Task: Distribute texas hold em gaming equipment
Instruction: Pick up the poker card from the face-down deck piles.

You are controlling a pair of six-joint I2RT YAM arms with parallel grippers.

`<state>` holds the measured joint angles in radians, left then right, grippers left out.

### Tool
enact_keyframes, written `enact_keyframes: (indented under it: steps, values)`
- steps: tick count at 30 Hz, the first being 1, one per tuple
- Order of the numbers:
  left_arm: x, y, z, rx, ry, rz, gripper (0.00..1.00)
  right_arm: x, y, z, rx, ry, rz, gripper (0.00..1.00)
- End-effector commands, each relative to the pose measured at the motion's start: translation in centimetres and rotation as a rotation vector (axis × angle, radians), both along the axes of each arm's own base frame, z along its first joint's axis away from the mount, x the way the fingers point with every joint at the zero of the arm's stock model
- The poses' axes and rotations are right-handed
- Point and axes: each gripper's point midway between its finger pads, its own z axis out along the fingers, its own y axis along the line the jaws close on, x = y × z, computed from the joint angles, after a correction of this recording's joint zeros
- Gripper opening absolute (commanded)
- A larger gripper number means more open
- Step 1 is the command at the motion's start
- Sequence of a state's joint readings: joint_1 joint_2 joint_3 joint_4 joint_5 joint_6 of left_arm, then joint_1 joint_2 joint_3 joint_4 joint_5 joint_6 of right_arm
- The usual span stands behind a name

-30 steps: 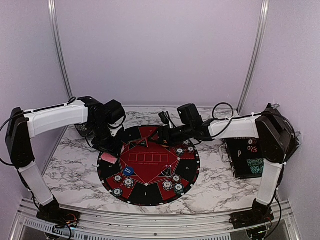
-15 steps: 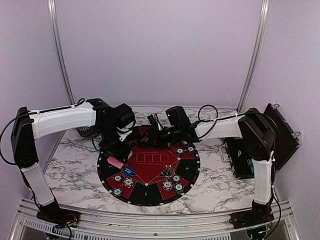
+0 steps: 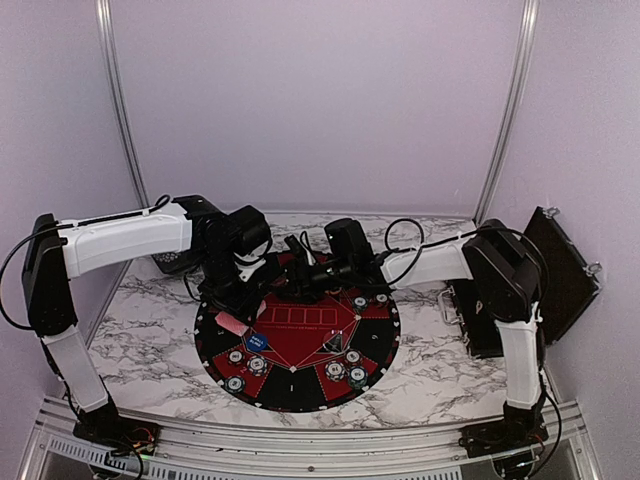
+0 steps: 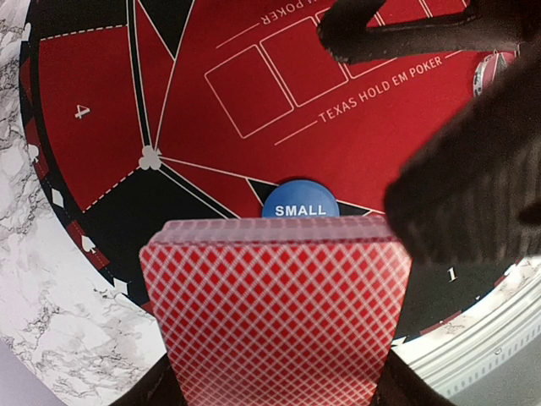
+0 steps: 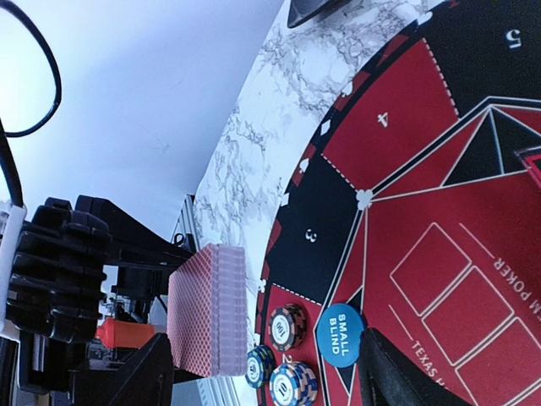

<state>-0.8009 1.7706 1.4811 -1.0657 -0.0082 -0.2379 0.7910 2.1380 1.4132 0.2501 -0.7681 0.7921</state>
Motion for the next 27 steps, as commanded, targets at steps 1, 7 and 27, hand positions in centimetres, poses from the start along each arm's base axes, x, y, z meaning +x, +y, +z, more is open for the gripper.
enact_keyframes:
  steps: [1,7,27]
  values:
    - [-0.1,-0.4,0.8,-0.004,-0.001,-0.023,0.53,-1.0,1.5,0.5,0.052,0.011,0.039,0.72]
    - [-0.1,-0.5,1.0,-0.009,-0.006,-0.024,0.54,-1.4,2.0,0.5,0.067,0.020,0.050,0.72]
    - [0.0,-0.6,1.7,-0.024,-0.021,-0.027,0.53,-2.8,3.7,0.3,0.093,0.043,0.090,0.71]
